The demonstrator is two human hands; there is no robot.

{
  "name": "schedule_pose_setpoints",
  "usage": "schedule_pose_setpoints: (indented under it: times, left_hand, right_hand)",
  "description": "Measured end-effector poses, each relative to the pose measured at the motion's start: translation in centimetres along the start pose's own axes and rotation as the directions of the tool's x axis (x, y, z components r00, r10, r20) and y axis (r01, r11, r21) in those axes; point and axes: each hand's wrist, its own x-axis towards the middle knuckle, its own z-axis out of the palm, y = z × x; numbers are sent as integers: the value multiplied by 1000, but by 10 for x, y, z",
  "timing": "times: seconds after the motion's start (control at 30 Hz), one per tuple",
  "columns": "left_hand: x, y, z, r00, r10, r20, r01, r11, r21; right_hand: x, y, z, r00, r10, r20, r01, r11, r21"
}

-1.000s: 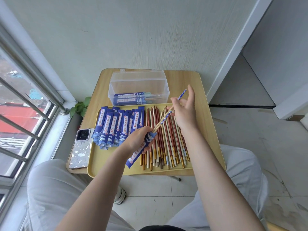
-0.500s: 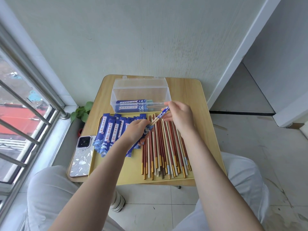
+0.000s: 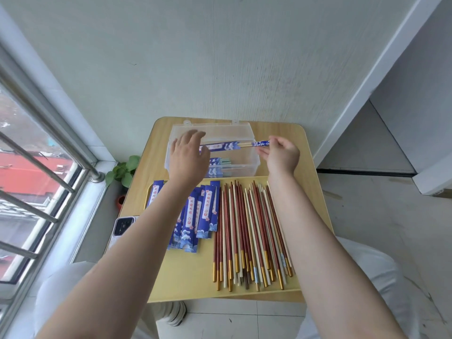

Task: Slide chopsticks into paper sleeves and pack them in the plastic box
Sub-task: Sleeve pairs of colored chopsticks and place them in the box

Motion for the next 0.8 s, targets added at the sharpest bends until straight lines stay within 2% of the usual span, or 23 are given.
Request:
schedule_pose_setpoints:
  times: [0.1, 0.23, 0.3, 0.4, 0.5, 0.6, 0.67, 0.73, 0.8]
  left_hand:
    - [0, -19, 16, 980, -44, 194, 31, 997, 69]
    - [0, -32, 31, 945, -92, 312, 54, 990, 130]
    - [0, -35, 35, 933, -103, 344, 37, 981, 192]
    - [2, -39, 39, 930, -98, 354, 1, 965, 263]
    - [2, -43, 43, 920, -96, 380, -38, 943, 330]
    - [4, -43, 45, 914, -80, 398, -81, 925, 371]
    - [6, -40, 44, 910, -72, 408, -104, 913, 394]
    - [10, -38, 44, 902, -69, 425, -124, 904, 410]
    - [15, -39, 46, 893, -91, 440, -112, 903, 414]
  right_hand:
    - [12, 14, 20, 999, 29, 18, -28, 996, -83]
    - [22, 33, 45, 982, 103, 156, -39, 929, -367]
    - [28, 35, 46, 978, 36, 206, 86, 827, -555]
    - [36, 32, 41, 941, -101, 324, 325, 541, -776]
    - [39, 27, 34, 884, -194, 425, 467, 380, -799]
    - [44, 24, 26, 872, -199, 446, 489, 380, -786]
    - [47, 25, 23, 863, -192, 468, 506, 335, -795]
    - [46, 26, 22, 847, -135, 515, 532, 251, -809]
    - [44, 28, 22, 833, -8, 553, 546, 167, -821]
